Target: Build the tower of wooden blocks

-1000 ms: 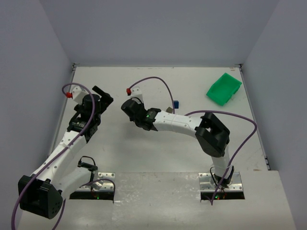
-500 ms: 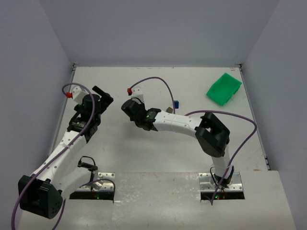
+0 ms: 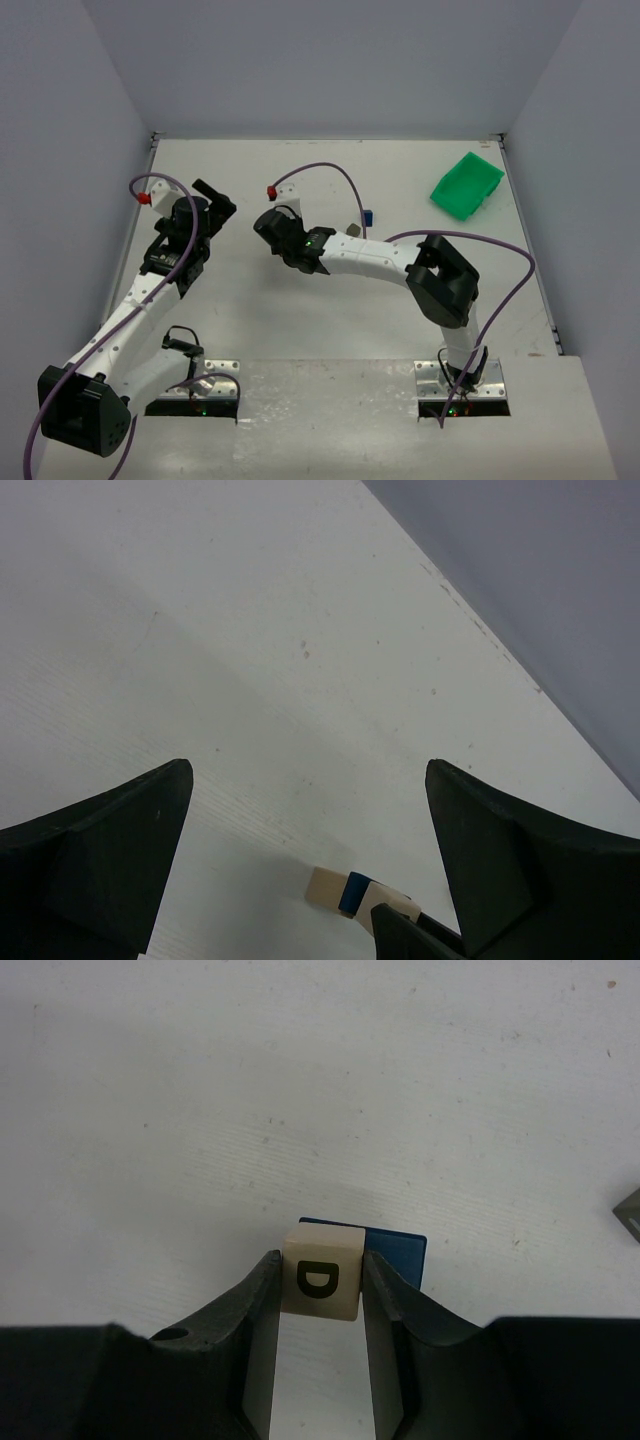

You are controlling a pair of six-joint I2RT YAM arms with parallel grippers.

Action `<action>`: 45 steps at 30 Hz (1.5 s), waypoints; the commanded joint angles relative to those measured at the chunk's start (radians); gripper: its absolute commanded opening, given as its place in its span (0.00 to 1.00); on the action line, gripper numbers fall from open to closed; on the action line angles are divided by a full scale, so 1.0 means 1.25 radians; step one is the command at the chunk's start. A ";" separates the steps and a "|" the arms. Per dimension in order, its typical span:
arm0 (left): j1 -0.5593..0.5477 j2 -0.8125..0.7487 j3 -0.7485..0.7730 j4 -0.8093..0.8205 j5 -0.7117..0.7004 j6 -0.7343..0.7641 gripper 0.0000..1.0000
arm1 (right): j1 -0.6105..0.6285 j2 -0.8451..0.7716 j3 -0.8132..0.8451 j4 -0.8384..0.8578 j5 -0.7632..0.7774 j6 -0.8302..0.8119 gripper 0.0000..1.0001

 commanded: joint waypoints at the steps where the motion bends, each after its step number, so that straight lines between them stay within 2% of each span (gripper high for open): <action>1: 0.004 -0.002 0.011 0.007 -0.003 -0.002 1.00 | -0.009 -0.030 0.001 0.022 0.008 0.017 0.35; 30: 0.004 0.002 0.011 0.011 0.002 -0.001 1.00 | -0.016 -0.014 0.012 0.022 0.026 0.021 0.45; 45: 0.004 0.000 0.010 0.012 0.005 0.000 1.00 | -0.021 0.012 0.040 0.017 0.049 0.000 0.46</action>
